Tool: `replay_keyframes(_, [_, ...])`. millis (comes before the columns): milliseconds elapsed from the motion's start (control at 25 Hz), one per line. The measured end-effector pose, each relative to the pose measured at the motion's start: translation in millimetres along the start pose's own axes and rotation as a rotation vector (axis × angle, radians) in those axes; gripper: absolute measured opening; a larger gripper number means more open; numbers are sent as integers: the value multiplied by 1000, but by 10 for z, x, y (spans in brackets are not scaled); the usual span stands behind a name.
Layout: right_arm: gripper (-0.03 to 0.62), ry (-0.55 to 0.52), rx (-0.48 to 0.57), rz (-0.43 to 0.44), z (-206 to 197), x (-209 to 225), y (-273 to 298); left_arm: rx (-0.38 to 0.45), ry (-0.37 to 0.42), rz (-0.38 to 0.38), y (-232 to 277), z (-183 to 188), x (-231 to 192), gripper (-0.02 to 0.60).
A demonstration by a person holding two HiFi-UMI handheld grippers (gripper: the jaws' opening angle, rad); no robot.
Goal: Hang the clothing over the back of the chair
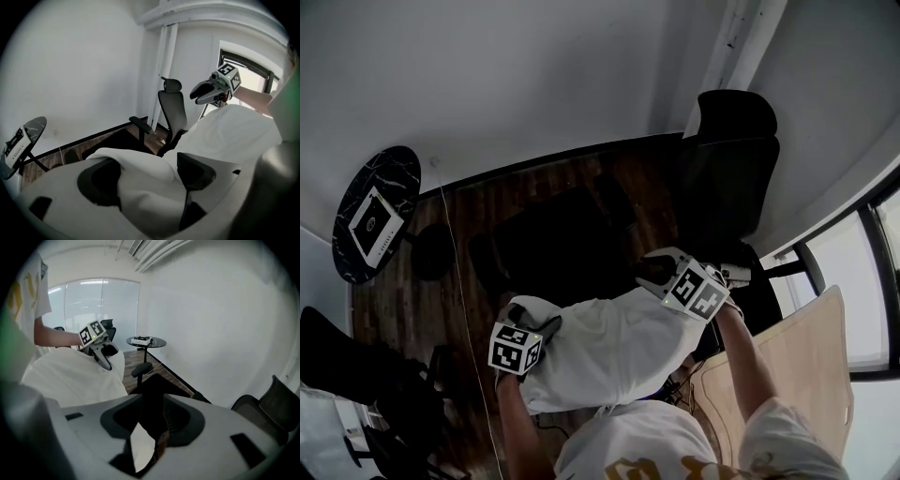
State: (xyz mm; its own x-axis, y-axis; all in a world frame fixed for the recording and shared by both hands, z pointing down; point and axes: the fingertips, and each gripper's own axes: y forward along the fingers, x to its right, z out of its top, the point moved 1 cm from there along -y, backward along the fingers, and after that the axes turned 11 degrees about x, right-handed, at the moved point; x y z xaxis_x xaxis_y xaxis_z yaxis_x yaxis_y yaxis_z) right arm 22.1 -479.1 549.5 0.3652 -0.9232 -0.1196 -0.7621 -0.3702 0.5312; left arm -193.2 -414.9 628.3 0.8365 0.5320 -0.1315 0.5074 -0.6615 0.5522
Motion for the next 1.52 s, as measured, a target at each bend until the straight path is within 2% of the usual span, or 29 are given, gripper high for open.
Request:
replay_keyframes(40, [133,-12,2,2,26,-36,-33,7,-17,-16,-23,11,26,365])
replay_keyframes(160, [123,3,37,10,104,-129,-127,-6,-52,-62,-88,-36,117,390])
replay_keyframes(280, [115,4,52,-6,122,-190,-205,-22,-3,-99,-200,-79,226,396])
replay_keyframes(360, [115,5,55,-15,100,-234,-253,16,-9,-118,-300,-44,301,396])
replay_keyframes(560, [135,17,93,-7,184,-377,-284,176,-92,-151,-565,117,314,396])
replay_keyframes(720, [122,-20,107,-29,270,-466,-288,184,-41,-131,-681,119,348,394])
replay_keyframes(880, [78,-56,143,-64,473,-589,-417,267,-40,-142,-787,254,514,393])
replay_keyframes(960, [49,-40,196,-74,610,-667,-511,310,0,-92,-887,381,543,389])
replay_keyframes(1000, [23,-11,240,-68,666,-720,-568,346,40,-32,-966,469,540,331])
replay_keyframes(1040, [15,27,294,-58,720,-783,-633,394,84,41,-1060,569,535,133])
replay_keyframes(1080, [14,66,354,-52,780,-851,-700,440,121,103,-1154,658,548,33])
replay_keyframes(1160, [12,119,456,-72,901,-982,-819,488,165,144,-1295,750,645,21])
replay_keyframes(1280, [12,168,544,-156,992,-1170,-936,492,183,147,-1453,736,800,20])
replay_keyframes(1360, [12,201,597,-202,1017,-1339,-1036,523,149,156,-1583,711,899,20])
replay_keyframes(1520, [12,277,730,-227,1117,-1785,-1272,624,89,170,-1891,684,1120,20])
